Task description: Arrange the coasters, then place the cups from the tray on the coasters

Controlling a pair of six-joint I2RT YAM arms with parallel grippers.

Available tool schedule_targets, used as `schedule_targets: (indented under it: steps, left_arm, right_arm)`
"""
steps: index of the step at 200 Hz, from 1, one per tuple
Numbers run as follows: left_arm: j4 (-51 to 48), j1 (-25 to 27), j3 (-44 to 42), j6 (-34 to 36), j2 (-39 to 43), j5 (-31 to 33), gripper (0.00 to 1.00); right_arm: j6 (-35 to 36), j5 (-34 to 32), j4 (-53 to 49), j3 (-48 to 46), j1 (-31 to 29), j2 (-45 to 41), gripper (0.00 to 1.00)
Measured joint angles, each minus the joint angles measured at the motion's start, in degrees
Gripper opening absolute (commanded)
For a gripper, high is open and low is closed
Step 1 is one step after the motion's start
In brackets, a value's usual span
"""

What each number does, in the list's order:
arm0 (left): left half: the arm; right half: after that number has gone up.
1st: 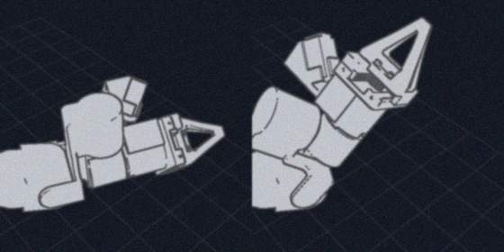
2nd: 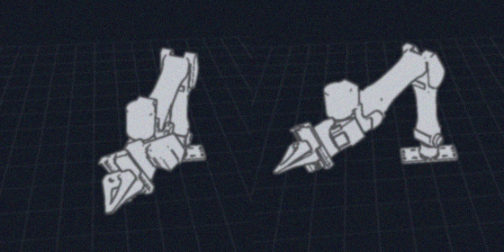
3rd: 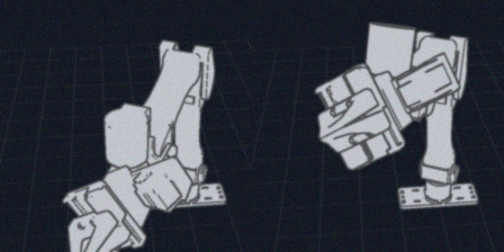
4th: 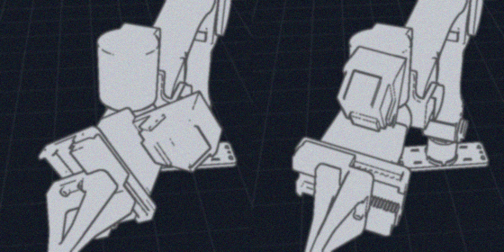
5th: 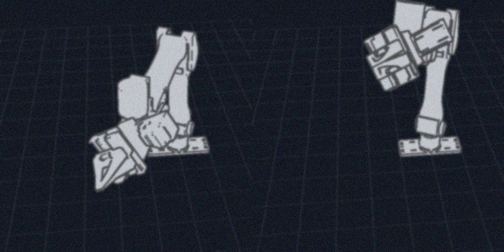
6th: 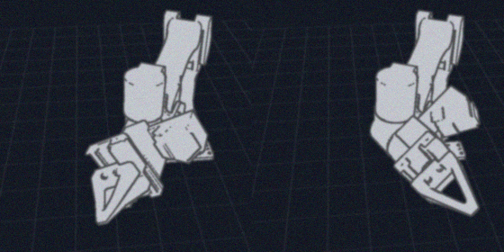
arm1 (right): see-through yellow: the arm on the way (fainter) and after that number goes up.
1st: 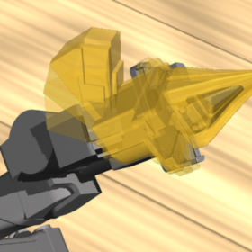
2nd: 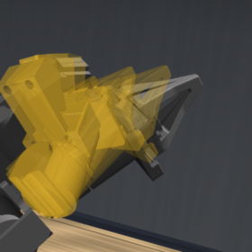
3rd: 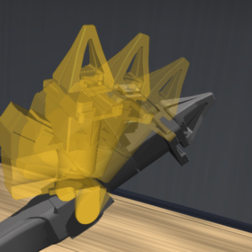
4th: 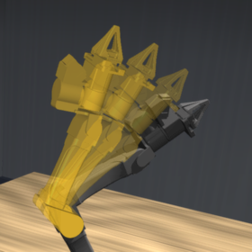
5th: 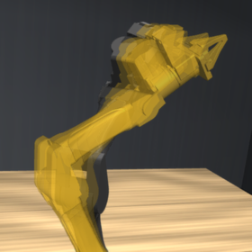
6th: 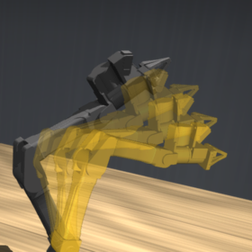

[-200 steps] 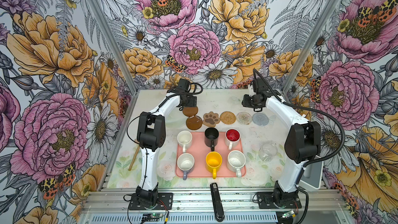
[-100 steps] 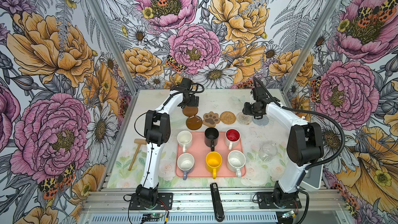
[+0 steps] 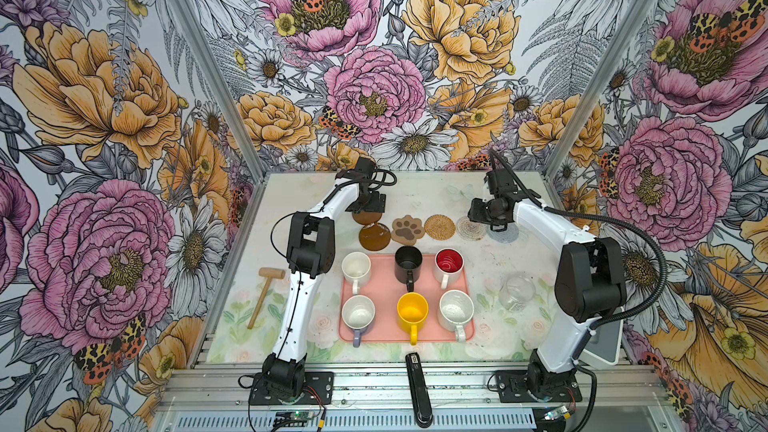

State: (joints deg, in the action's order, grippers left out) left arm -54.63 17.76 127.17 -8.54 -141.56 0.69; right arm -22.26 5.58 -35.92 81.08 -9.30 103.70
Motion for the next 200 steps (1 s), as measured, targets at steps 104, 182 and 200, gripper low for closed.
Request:
schedule_targets:
  steps: [104, 182, 200]
  left_arm:
    - [0.0, 0.5, 0.98, -0.04, -1.6, 2.99, 0.99]
    - [-0.04, 0.68, 1.88, -0.46, -2.29, 5.29, 0.99]
    - [-0.13, 0.83, 2.6, -0.5, -2.71, 5.4, 0.99]
  right_arm:
    - [-0.66, 0.02, 0.66, -1.18, 0.02, -0.15, 0.47]
    - [-0.85, 0.02, 0.94, -2.03, 0.37, -0.2, 0.47]
    - [-0.85, 0.04, 0.98, -2.19, 0.37, -0.2, 0.47]
